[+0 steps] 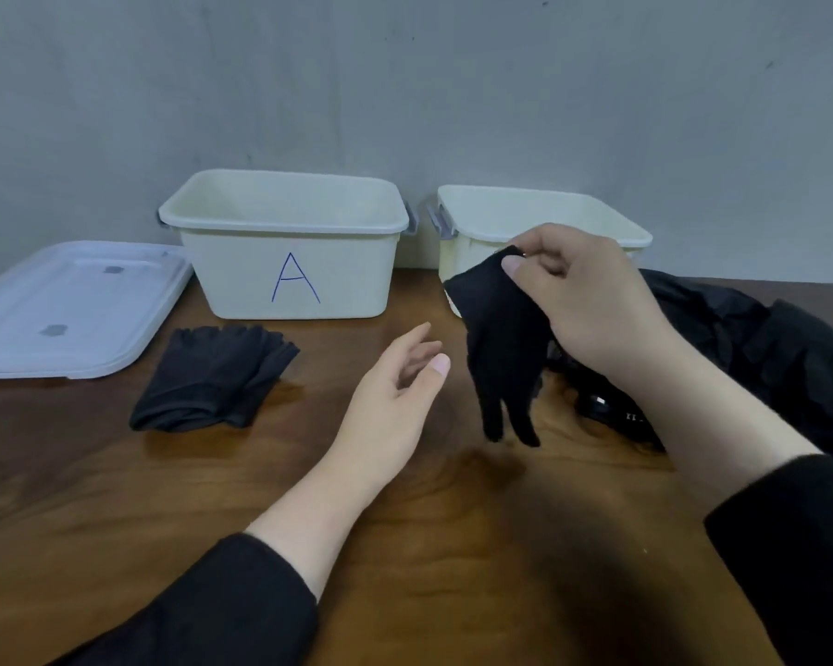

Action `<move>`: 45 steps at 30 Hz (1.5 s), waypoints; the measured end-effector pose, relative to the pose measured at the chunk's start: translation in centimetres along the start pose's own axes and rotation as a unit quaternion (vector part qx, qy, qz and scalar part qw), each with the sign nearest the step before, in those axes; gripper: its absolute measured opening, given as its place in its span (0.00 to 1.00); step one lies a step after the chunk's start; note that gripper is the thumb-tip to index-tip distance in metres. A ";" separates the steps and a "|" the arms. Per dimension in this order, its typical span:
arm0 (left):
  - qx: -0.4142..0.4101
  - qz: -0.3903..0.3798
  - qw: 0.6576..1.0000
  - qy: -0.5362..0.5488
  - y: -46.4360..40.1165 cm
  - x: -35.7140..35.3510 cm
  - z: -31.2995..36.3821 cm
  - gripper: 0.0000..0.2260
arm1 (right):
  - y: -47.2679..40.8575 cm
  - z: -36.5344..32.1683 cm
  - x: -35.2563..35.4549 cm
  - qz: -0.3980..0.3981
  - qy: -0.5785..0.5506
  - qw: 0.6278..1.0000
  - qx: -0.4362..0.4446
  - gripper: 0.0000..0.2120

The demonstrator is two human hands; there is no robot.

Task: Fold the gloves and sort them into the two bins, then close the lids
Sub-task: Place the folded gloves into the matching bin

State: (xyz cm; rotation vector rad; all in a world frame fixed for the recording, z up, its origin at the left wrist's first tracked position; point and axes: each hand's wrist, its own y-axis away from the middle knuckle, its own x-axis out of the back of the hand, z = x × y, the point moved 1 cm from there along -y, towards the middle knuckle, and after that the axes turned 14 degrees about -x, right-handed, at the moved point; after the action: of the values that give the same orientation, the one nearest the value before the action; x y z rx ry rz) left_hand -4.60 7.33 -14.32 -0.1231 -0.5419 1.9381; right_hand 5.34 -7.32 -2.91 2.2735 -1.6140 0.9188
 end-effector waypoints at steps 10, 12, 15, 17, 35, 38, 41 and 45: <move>0.086 0.030 0.980 0.175 0.3 1.6 0.6 0.10 | 0.8 -1.3 -0.3 -0.067 -0.019 0.996 -0.048 0.02; 0.091 0.013 0.982 0.166 0.1 2.2 0.9 0.10 | 0.8 -1.1 -0.1 -0.090 -0.054 0.992 -0.076 0.01; 0.084 0.000 0.987 0.139 -0.6 3.2 1.3 0.09 | 0.5 -0.8 -0.1 -0.113 -0.087 0.986 -0.086 0.06; 0.062 0.011 0.992 0.109 -2.1 4.0 2.2 0.08 | 0.3 -0.8 -0.2 -0.119 -0.133 0.980 -0.086 0.08; -0.039 -0.148 0.903 -0.402 1.4 3.2 -2.5 0.18 | 4.6 11.9 -5.5 -0.061 0.223 0.968 0.098 0.12; -0.050 -0.213 0.857 -0.466 1.3 2.7 -3.2 0.20 | 3.8 12.9 -6.0 -0.102 0.213 0.968 0.083 0.12; -0.051 -0.226 0.833 -0.502 0.8 2.5 -3.8 0.20 | 3.3 13.0 -6.0 -0.067 0.212 0.970 0.096 0.08; -0.074 -0.211 0.821 -0.525 0.3 2.8 -4.2 0.19 | 3.9 12.7 -6.0 -0.059 0.227 0.965 0.113 0.06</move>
State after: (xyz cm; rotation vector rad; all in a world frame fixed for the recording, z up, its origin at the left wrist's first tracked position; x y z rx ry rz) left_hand -4.62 11.03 -17.73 0.9567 -1.3085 1.3750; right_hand 5.19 -10.48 -17.19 2.0531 -1.2157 1.5219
